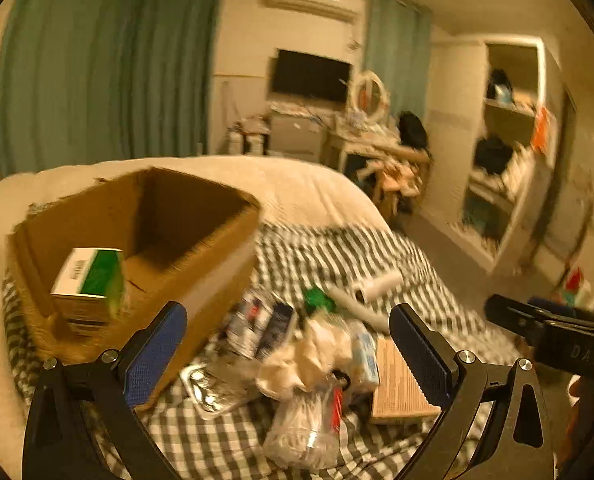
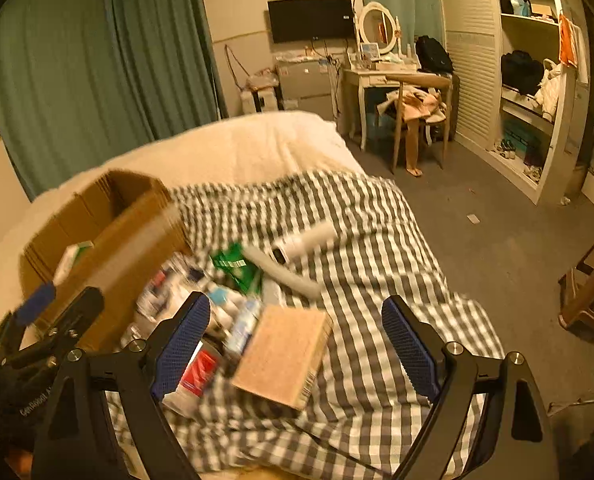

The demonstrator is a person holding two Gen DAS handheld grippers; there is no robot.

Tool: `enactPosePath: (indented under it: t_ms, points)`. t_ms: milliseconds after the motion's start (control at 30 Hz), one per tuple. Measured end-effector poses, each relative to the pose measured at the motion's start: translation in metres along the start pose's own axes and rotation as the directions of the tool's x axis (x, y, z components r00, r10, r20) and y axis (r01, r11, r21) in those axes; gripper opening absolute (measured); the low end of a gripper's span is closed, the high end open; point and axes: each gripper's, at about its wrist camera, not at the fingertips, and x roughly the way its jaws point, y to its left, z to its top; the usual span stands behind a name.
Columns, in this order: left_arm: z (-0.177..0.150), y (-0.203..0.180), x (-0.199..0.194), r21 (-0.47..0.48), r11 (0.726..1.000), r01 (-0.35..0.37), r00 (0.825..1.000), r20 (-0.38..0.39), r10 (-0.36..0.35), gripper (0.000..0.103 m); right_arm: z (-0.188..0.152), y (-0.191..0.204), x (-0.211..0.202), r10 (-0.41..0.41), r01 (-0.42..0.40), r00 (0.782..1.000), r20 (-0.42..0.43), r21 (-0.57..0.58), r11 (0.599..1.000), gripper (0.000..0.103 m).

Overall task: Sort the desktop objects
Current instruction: 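Grasp the white lace cloth from the pile with the left tool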

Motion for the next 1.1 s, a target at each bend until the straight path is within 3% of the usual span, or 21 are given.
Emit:
enactPosePath:
  t_ms: [167, 300, 400, 567, 667, 700, 733, 800, 867, 967, 1100]
  points:
    - [-0.015, -0.002, 0.035, -0.02, 1.0, 0.014, 0.995, -0.098, -0.016, 0.103, -0.021, 0.0, 0.029, 0.075, -0.075, 0.997, -0.007, -0.02, 0.997, 0.09]
    - [-0.021, 0.016, 0.059, -0.126, 0.992, 0.018, 0.985, -0.165, -0.039, 0.103, -0.033, -0.011, 0.049, 0.063, -0.063, 0.997, -0.036, 0.009, 0.998, 0.09]
    - [-0.024, 0.018, 0.069, -0.109, 0.994, -0.005, 0.983, -0.182, -0.015, 0.103, -0.038, -0.024, 0.059, 0.059, -0.057, 0.997, -0.056, 0.039, 0.998, 0.09]
    - [-0.027, 0.0, 0.077, -0.055, 0.998, 0.039, 0.982, -0.182, -0.048, 0.103, -0.041, -0.046, 0.063, 0.058, -0.052, 0.997, -0.043, 0.115, 0.992, 0.09]
    - [-0.026, -0.008, 0.087, -0.012, 1.0, 0.012, 0.985, -0.169, -0.014, 0.103, -0.042, -0.052, 0.061, 0.058, -0.054, 0.998, -0.024, 0.131, 0.99, 0.091]
    - [-0.027, -0.009, 0.094, -0.024, 0.999, 0.038, 0.982, -0.185, -0.042, 0.103, -0.042, -0.053, 0.06, 0.051, -0.047, 0.998, -0.024, 0.139, 0.989, 0.091]
    - [-0.028, -0.008, 0.099, -0.04, 0.998, 0.056, 0.978, -0.201, -0.063, 0.1, -0.043, -0.055, 0.06, 0.051, -0.047, 0.998, -0.023, 0.148, 0.988, 0.091]
    - [-0.03, -0.008, 0.108, -0.062, 0.995, 0.079, 0.967, -0.239, -0.092, 0.081, -0.042, -0.058, 0.058, 0.051, -0.047, 0.999, -0.019, 0.163, 0.986, 0.091]
    - [-0.033, -0.012, 0.111, -0.009, 0.999, 0.051, 0.958, -0.28, -0.051, 0.045, -0.041, -0.059, 0.056, 0.048, -0.044, 0.999, -0.018, 0.163, 0.986, 0.092]
    - [-0.031, -0.011, 0.103, 0.036, 0.999, 0.031, 0.965, -0.26, -0.02, 0.034, -0.041, -0.052, 0.057, 0.047, -0.042, 0.998, -0.034, 0.145, 0.989, 0.092]
    - [-0.016, 0.004, 0.078, -0.039, 0.998, 0.045, 0.974, -0.221, -0.053, 0.027, -0.048, -0.032, 0.063, 0.017, -0.011, 0.997, -0.069, 0.075, 0.997, 0.094]
